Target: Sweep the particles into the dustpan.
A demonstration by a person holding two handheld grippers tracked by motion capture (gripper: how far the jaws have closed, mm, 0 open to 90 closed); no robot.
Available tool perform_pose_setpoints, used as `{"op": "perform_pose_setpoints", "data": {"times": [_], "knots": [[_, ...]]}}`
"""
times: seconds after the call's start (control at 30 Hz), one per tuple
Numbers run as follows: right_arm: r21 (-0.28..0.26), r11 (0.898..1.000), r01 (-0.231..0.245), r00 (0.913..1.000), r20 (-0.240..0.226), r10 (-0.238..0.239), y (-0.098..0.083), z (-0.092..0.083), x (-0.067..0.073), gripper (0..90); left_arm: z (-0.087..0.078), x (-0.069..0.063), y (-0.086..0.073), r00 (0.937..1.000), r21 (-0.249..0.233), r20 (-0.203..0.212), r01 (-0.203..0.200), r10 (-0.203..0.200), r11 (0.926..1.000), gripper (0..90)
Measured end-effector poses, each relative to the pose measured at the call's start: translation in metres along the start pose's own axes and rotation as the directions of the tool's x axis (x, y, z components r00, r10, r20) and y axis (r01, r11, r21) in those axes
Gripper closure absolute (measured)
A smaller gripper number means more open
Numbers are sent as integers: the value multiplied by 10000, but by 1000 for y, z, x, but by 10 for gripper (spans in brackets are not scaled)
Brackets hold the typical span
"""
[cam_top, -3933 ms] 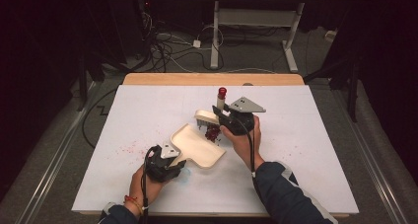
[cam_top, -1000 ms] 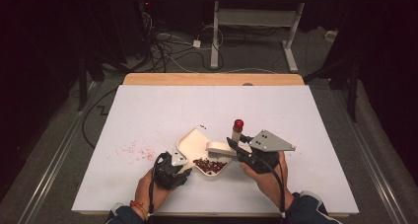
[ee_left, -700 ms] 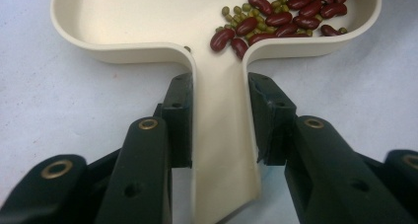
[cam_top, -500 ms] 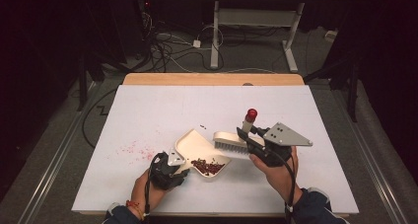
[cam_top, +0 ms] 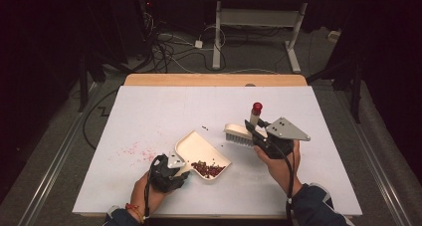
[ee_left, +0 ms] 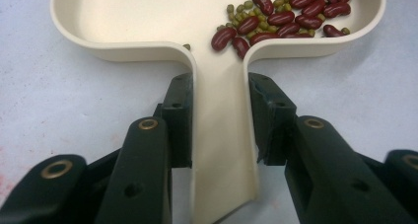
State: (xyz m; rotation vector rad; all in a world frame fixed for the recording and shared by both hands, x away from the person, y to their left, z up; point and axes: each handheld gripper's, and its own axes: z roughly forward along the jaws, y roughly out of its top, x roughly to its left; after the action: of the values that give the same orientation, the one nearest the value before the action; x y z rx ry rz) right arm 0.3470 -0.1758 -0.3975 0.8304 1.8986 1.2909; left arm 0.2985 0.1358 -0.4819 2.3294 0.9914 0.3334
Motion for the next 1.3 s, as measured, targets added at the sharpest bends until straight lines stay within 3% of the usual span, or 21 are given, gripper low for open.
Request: {"op": "perform_pose_setpoints", "data": {"times": [0.07,0.13,0.17,0.27,0.37,0.47,0.5,0.67,0.8,0.87,0.97,1.1,1.17,1.3], "knots": [[199,9997,168,9997,191,-171,-2,8,1,701,1,-1,1,10000,5,-32,-9,9,10000,631],[342,9990,277,9996,58,-279,-6,14,5,702,1,-1,1,10000,-6,-35,32,-32,10000,631],[328,9994,144,9997,-216,-137,-7,15,8,702,1,-1,1,10000,-7,-40,34,-34,10000,631],[442,9977,507,9964,-706,-475,-4,9,24,702,1,-1,1,10000,10,-50,43,-43,10000,630],[506,9985,198,9874,-1578,-116,0,1,33,702,1,-1,1,10000,30,-46,11,-11,10000,631],[310,9995,115,9788,-2049,-49,6,-9,40,702,1,-1,1,10000,21,-67,26,-26,10000,631],[3,9998,184,9794,-2013,-180,11,-15,41,702,1,-1,1,10000,27,-70,26,-26,10000,631],[-364,9991,237,9861,-1634,-294,14,-22,35,702,1,0,1,10000,22,-30,74,-74,10000,631],[-305,9995,84,9893,-1452,-127,10,-16,28,702,0,2,1,9999,-10,0,157,-157,9999,631],[-65,9997,235,9905,-1355,-241,5,-9,29,702,0,2,1,9998,-16,-13,203,-203,9998,631],[263,9987,439,9855,-1654,-389,2,-3,38,702,0,2,1,9997,-28,-48,235,-235,9997,631],[280,9978,596,9763,-2100,-524,3,-4,52,702,0,3,0,9997,-8,-43,230,-230,9997,631],[362,9980,512,9663,-2544,-403,5,-4,59,702,0,4,0,9996,-11,-28,263,-263,9997,631],[233,9977,643,9625,-2654,-559,8,-6,65,702,-3,8,-3,9994,-9,-78,347,-347,9994,631]]}}
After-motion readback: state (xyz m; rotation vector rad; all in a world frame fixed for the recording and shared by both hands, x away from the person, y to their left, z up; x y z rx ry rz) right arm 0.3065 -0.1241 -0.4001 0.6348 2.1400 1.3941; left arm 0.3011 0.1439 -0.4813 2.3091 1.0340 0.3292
